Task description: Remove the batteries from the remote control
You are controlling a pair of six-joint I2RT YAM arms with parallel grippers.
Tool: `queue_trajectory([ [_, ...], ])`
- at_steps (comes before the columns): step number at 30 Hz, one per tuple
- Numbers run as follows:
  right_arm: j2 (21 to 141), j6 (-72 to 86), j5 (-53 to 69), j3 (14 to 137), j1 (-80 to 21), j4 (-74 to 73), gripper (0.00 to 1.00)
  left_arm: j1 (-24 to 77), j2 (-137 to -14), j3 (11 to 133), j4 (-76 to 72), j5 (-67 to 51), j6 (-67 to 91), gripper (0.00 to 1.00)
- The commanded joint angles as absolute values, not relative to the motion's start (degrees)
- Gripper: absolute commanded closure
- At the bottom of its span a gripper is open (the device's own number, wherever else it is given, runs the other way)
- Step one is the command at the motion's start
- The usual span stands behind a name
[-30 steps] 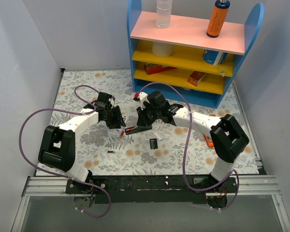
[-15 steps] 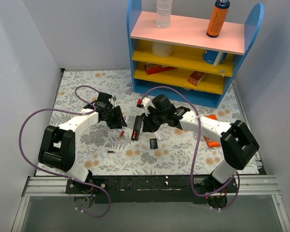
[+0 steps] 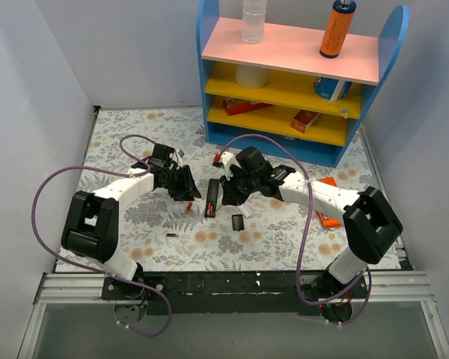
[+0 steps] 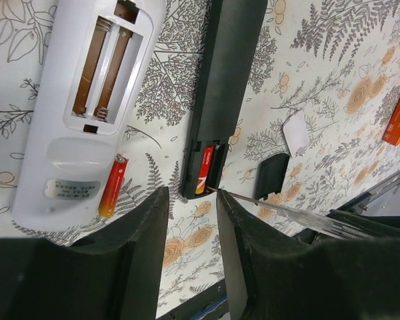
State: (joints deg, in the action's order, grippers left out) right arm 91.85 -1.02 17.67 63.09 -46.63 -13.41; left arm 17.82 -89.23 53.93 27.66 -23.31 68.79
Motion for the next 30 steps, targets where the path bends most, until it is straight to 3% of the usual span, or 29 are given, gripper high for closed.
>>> queue_trajectory([
  [1,89.7,-0.4,15.3,64.2,-46.3,-15.0,0.99,18.1,-91.7,54.2,26.5,-26.8,68.6,0.66],
  [17,87.3,6.9,12.7,65.6,-45.8,-11.9,0.99,18.4,-99.5,64.2,30.2,-27.4,69.2,0.7],
  [30,89.5,11.7,9.6,63.5,-44.7,-7.8,0.99,18.9,-103.7,63.6,27.9,-29.7,69.0,0.74],
])
